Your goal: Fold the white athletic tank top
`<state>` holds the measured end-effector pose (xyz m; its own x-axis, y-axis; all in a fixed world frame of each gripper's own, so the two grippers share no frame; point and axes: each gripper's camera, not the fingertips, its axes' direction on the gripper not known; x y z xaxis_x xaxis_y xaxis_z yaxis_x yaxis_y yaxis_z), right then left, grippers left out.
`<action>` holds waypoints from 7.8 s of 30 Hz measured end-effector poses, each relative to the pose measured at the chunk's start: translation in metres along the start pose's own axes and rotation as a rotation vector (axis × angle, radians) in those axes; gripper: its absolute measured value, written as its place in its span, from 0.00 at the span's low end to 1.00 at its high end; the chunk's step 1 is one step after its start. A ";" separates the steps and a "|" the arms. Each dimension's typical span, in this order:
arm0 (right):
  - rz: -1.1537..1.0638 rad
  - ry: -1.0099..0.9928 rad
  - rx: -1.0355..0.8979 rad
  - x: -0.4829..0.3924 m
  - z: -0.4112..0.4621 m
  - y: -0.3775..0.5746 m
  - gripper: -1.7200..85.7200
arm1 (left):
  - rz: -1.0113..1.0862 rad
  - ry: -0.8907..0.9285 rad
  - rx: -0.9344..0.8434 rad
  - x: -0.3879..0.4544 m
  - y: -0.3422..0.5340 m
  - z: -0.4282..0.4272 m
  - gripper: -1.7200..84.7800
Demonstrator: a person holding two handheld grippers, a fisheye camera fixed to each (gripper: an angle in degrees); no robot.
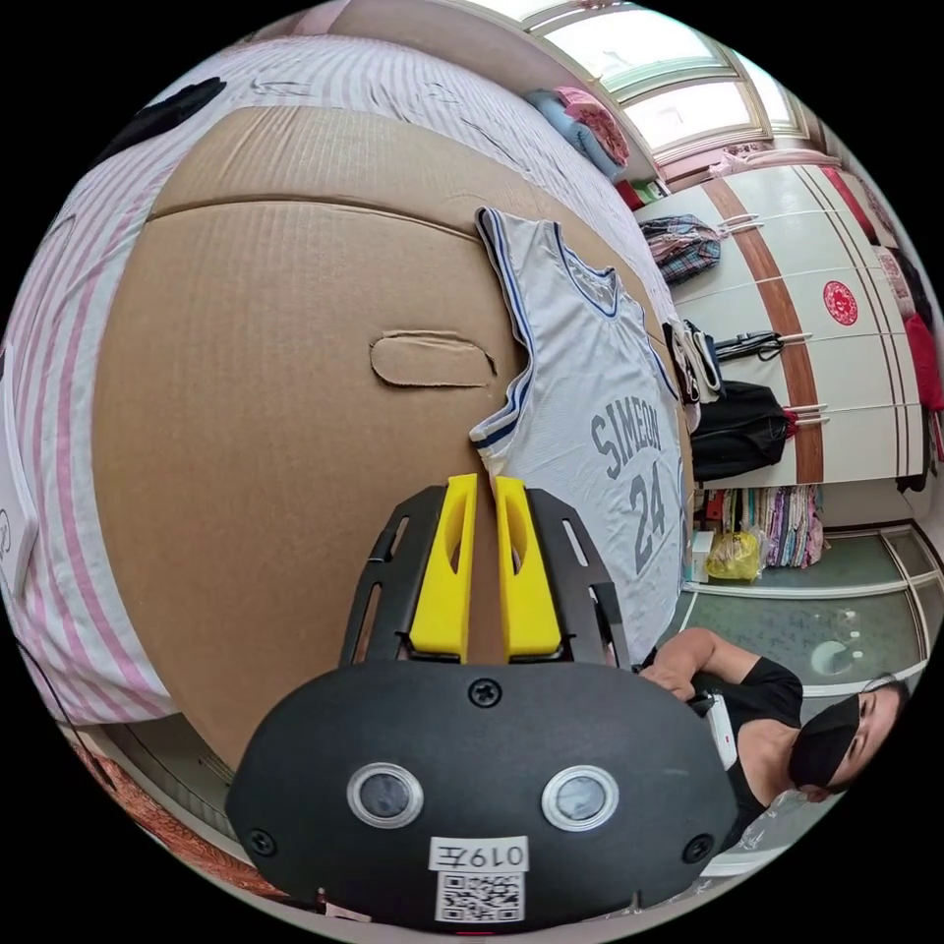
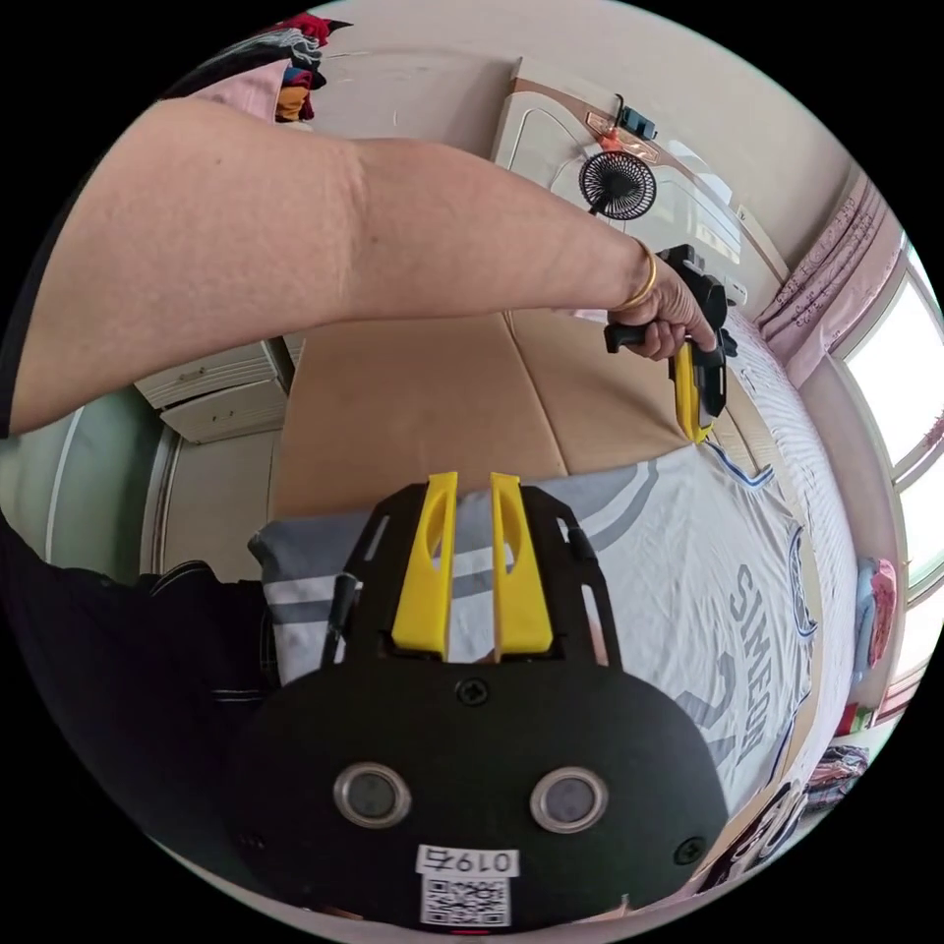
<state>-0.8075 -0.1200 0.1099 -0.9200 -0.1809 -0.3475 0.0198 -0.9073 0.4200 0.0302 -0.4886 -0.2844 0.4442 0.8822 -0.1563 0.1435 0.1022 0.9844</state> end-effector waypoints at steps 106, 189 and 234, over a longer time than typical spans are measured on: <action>1.100 0.274 -0.032 -0.100 0.315 0.319 0.03 | 0.641 -0.193 -0.369 0.622 -0.305 0.469 0.03; 1.059 0.189 0.296 -0.176 0.200 0.434 0.06 | 0.701 -0.147 0.261 0.484 0.136 -0.086 0.03; 1.034 -0.164 -0.006 0.382 0.492 0.289 0.01 | 0.552 -0.258 0.105 0.476 -0.247 0.142 0.03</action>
<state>-1.3461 -0.2645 0.5106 -0.4950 -0.8165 0.2970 0.8290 -0.3415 0.4429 0.3319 -0.1598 -0.6131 0.6753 0.6513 0.3461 -0.0875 -0.3952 0.9144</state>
